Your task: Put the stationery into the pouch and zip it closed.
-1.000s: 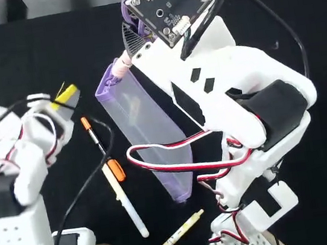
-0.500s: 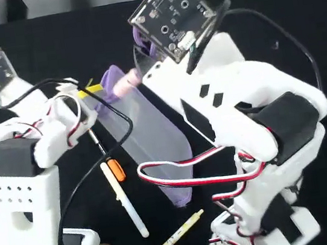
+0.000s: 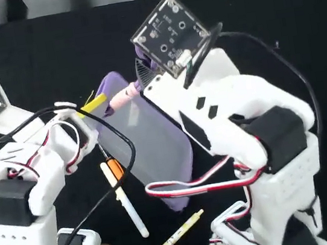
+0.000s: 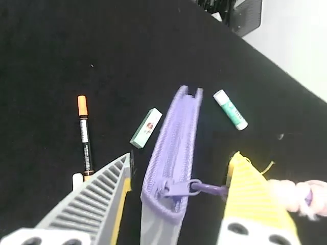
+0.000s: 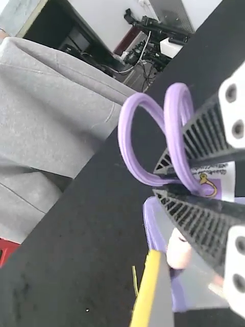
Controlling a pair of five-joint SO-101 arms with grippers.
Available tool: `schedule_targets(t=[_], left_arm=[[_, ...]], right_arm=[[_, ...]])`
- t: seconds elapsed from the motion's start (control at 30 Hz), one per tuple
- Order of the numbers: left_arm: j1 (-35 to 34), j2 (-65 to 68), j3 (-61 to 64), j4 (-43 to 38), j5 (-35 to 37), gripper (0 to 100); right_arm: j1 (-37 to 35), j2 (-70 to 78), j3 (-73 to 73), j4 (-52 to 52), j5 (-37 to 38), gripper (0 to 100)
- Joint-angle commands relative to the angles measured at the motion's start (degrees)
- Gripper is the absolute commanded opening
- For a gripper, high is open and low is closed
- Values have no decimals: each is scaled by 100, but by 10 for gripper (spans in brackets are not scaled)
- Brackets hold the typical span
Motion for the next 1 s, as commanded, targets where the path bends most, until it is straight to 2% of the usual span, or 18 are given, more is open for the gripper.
schedule_targets(t=[0.0, 0.1, 0.23, 0.37, 0.5, 0.63, 0.73, 0.97], left_arm=[[4, -105, -171, 308, -176, 300], [-330, -105, -391, 422, -193, 300], [-1235, -114, -444, 378, -527, 300], [-2123, -114, -338, 352, -1108, 300], [-3099, -114, 84, 53, -1222, 300], [-4066, -114, 901, -668, -1222, 300], [-4488, -114, 1631, -1380, -1231, 300], [-4611, -114, 3371, -3051, -1204, 300]], right_arm=[[9, -602, 497, -457, -9, 11], [308, -954, 971, -791, -9, 11], [765, -1244, 1508, -1160, -9, 11], [844, -1305, 1982, -1240, -9, 11], [844, -1297, 2466, -1380, -9, 11], [844, -1297, 3222, -1916, -9, 11], [844, -1297, 3881, -2453, -18, 11], [659, -1297, 4752, -2927, -62, 11]])
